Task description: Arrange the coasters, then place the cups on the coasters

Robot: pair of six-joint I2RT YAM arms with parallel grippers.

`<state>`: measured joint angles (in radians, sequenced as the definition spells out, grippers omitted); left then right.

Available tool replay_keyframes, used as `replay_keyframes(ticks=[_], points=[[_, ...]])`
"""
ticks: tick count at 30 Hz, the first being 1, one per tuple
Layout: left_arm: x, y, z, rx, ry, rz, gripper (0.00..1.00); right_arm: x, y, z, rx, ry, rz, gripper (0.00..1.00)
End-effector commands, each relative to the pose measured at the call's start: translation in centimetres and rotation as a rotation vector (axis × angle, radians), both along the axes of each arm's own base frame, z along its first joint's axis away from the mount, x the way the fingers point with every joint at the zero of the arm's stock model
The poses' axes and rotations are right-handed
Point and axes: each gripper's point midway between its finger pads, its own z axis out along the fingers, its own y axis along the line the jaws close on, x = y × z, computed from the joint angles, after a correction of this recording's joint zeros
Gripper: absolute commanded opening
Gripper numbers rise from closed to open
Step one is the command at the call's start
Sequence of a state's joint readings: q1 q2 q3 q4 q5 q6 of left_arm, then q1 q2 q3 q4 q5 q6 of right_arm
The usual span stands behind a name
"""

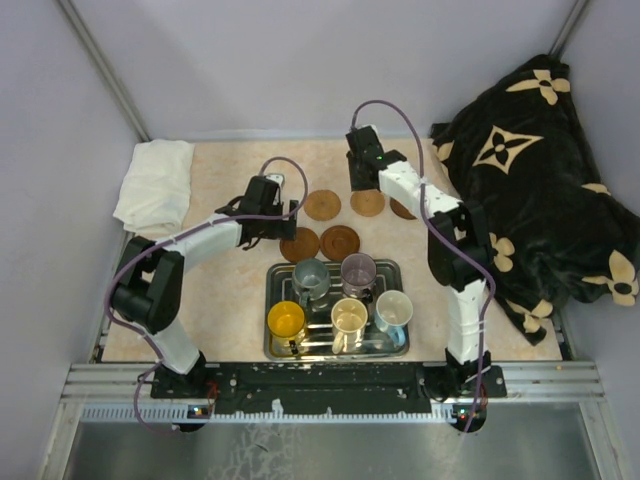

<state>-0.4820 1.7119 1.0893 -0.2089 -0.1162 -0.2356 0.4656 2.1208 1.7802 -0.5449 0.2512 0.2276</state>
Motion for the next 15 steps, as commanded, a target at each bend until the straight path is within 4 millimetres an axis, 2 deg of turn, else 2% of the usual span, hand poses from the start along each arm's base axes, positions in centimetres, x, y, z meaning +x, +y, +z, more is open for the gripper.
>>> replay_keyframes(ticks=[1,5,11,15], points=[[-0.6,1.8,-1.1,0.080,0.037,0.049,0.99,-0.3,0.4,8.7,0.059,-0.174,0.011,0.33],[-1.3,1.9,-2.1,0.086,0.063,0.041,0.99,-1.8,1.4,9.4,0.112,-0.166,0.049,0.34],[-2.0,1.1,-3.0,0.053,0.084,0.012,0.99,-5.2,3.3,7.1,0.045,-0.143,0.098,0.39],[-2.4,0.6,-3.9,0.049,0.102,-0.005,0.99,-6.9,4.1,4.9,0.008,-0.104,0.116,0.35]])
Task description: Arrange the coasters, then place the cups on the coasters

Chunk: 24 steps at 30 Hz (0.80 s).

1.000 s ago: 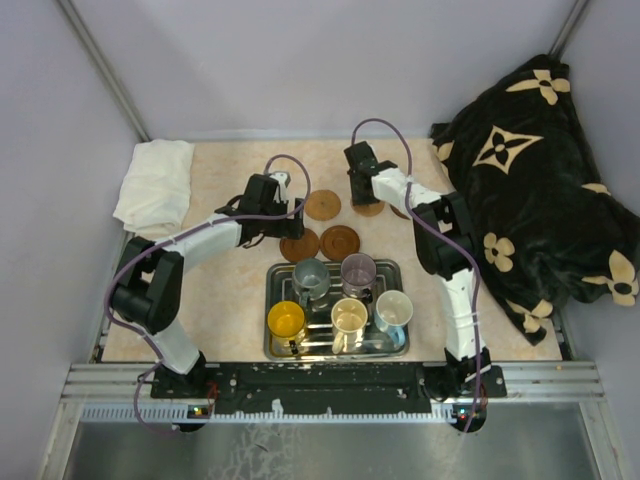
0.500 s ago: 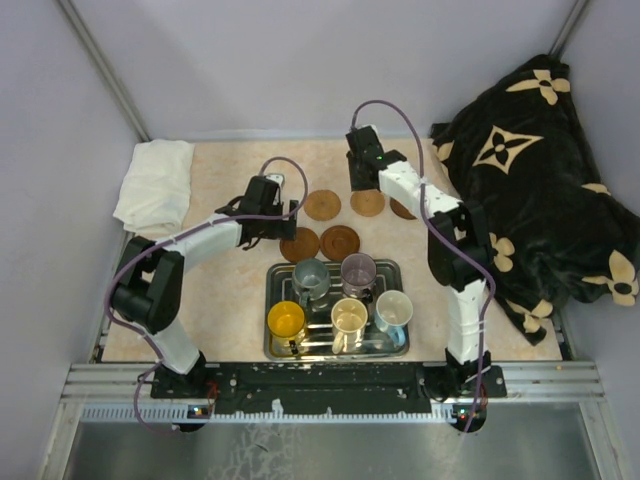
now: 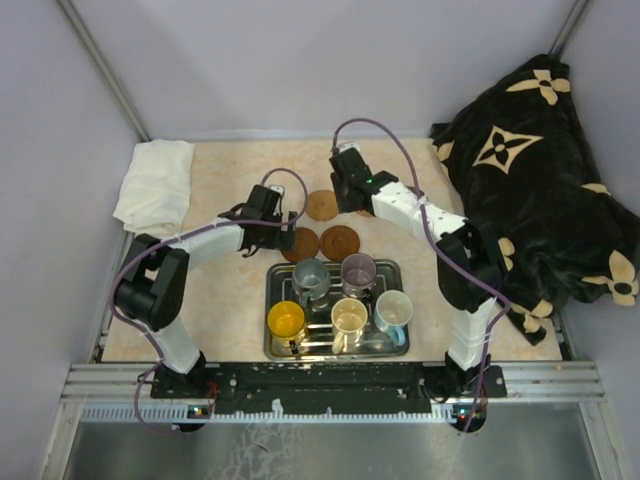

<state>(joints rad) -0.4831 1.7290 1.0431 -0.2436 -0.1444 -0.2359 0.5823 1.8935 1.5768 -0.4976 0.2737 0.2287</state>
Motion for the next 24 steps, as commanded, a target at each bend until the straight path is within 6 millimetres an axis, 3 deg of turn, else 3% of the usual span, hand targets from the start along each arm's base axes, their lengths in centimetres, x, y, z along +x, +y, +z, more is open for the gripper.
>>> replay_keyframes(ticks=[1,13,24], points=[[-0.5,-0.9,-1.4,-0.012,0.032,-0.020,0.99,-1.3,1.0,0.3,-0.012,-0.023,0.015,0.33],[0.4,-0.8,-3.4,0.021,0.055,0.027,0.99,-2.6,1.2,-2.9,-0.018,0.054,0.016,0.18],[0.4,1.3,-4.4,0.142,0.089,0.095,0.99,-3.2,1.4,-4.9,-0.039,0.108,0.026,0.13]])
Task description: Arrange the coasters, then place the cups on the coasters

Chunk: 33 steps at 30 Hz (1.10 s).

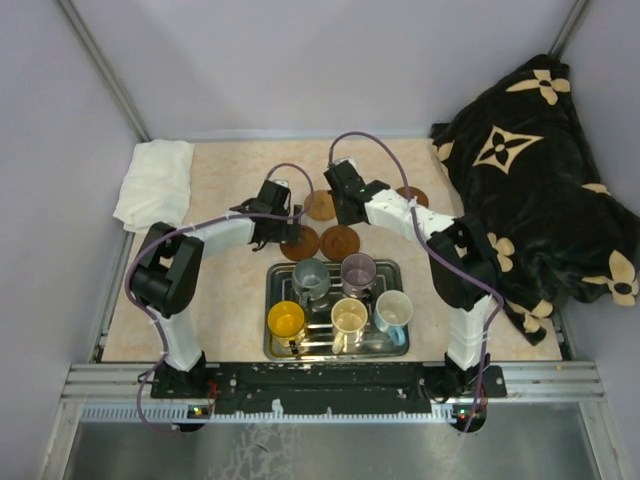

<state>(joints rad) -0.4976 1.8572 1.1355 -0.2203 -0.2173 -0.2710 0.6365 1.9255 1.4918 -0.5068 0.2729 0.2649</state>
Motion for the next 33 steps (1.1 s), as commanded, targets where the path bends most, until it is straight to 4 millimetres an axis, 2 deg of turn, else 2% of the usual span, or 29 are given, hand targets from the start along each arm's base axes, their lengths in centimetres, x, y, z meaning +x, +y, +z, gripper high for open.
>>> replay_keyframes(ticks=[1,11,18,23,33], points=[[-2.4,2.3,-2.9,0.109,0.110,0.052,0.99,0.0,0.4,-0.2,0.006,0.003,0.000,0.13],[-4.2,6.1,-4.1,0.131,0.164,0.170,0.99,-1.5,1.4,-2.3,-0.011,0.063,0.034,0.11],[-4.0,9.4,-3.7,0.115,0.177,0.261,0.99,-2.0,2.5,-4.2,-0.036,0.111,0.062,0.11],[-3.6,12.1,-4.1,0.100,0.201,0.338,0.99,-2.4,3.4,-6.0,-0.042,0.174,0.091,0.12],[-2.9,16.6,-4.2,0.070,0.207,0.478,0.99,-2.7,6.9,-6.7,-0.003,0.224,0.195,0.13]])
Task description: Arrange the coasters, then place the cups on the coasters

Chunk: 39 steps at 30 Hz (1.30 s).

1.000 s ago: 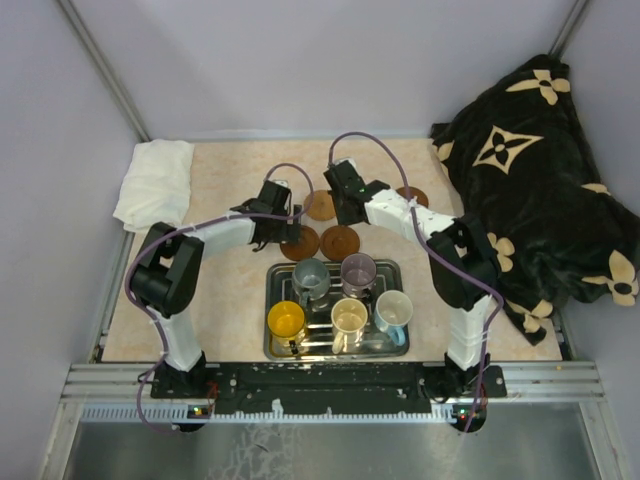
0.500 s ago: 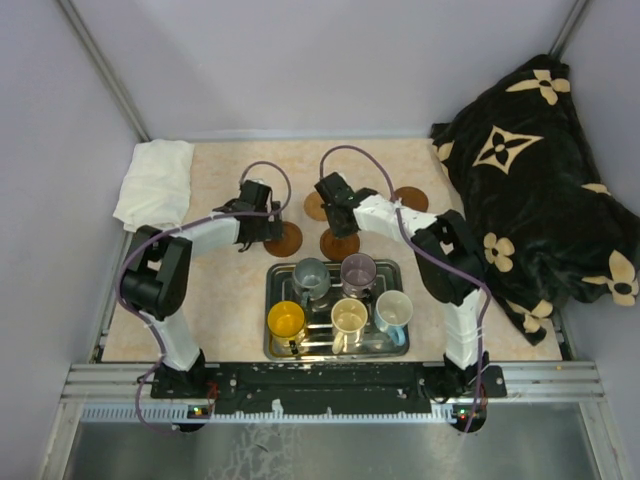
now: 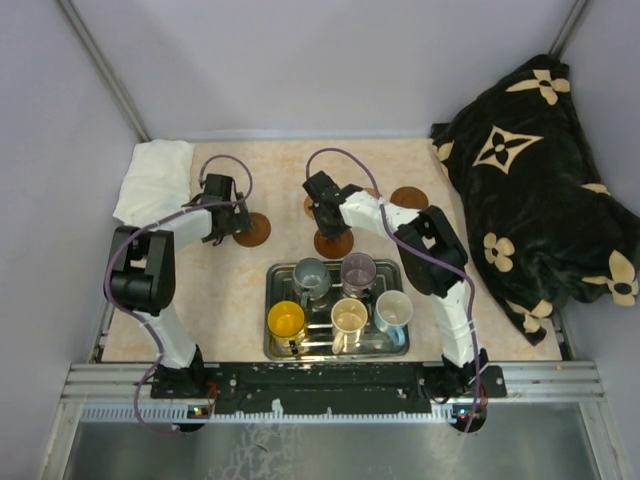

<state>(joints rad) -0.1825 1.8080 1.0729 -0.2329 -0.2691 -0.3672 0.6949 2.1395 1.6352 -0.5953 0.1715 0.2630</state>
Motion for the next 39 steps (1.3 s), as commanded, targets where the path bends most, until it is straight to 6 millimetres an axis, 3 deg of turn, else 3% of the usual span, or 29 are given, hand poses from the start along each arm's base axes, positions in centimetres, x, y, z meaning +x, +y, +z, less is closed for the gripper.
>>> replay_keyframes(ticks=[1,10,19,33,39], points=[[-4.9,3.0,-4.0,0.038,0.210,0.067,0.99,-0.9,3.0,-0.5,0.042,0.051,0.090,0.13],[-4.4,4.5,-3.4,0.034,0.197,0.113,1.00,-0.7,8.3,0.7,0.125,0.079,0.199,0.15],[-3.9,5.2,-3.3,0.033,0.195,0.134,1.00,0.5,12.9,0.3,0.205,0.109,0.256,0.18],[-3.7,5.1,-4.0,0.016,0.208,0.140,1.00,2.9,16.0,-2.1,0.271,0.046,0.296,0.26],[-3.5,5.0,-4.1,0.019,0.216,0.129,1.00,5.6,17.0,-0.5,0.291,-0.062,0.294,0.33]])
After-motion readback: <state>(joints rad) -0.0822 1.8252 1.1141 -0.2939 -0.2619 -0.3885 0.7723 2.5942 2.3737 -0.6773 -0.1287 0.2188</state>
